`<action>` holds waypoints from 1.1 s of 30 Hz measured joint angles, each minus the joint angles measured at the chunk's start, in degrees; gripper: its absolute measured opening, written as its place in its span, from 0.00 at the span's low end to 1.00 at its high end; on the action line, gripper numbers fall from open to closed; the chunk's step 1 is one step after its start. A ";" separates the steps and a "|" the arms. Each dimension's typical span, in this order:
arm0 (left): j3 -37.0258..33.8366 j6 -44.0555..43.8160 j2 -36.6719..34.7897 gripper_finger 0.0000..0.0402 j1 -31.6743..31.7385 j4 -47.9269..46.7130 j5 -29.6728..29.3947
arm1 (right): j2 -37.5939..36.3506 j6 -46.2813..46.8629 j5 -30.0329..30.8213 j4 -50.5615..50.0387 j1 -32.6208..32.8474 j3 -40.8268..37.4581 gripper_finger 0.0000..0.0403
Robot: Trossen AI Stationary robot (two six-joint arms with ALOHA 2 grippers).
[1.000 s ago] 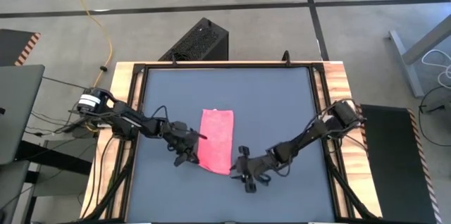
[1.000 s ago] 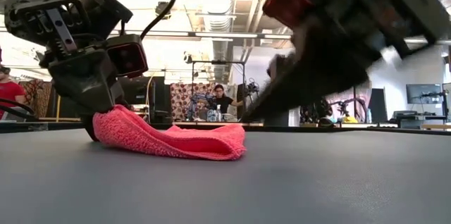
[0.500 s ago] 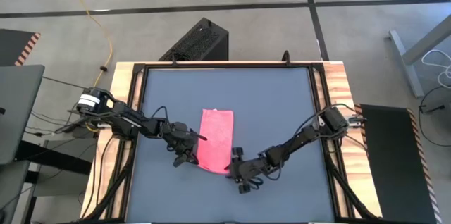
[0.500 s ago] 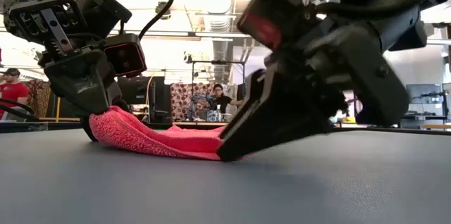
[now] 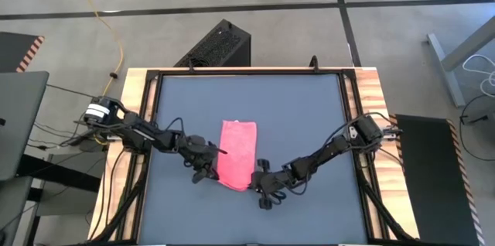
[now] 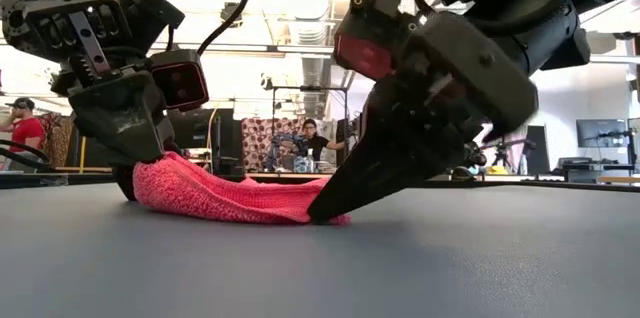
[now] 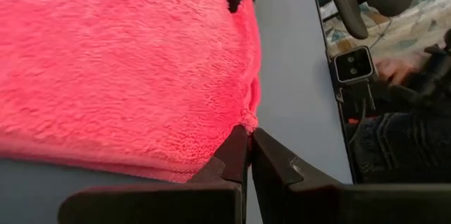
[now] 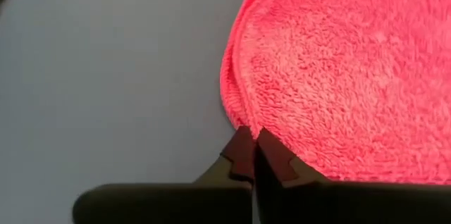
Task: Roll towel
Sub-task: Roll the red microfiber cloth
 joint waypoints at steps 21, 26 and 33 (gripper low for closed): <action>-2.39 -8.49 -4.07 0.00 -4.16 -1.05 -6.11 | -1.44 34.20 -16.58 6.58 -3.12 -0.17 0.06; -2.40 -8.10 -4.03 0.00 -4.16 -1.13 -6.13 | -1.49 39.86 -15.62 7.18 -2.71 -0.15 0.06; -2.40 -7.53 -3.72 0.00 -4.14 -1.04 -6.12 | -1.46 44.49 -14.07 7.19 -2.43 -0.15 0.08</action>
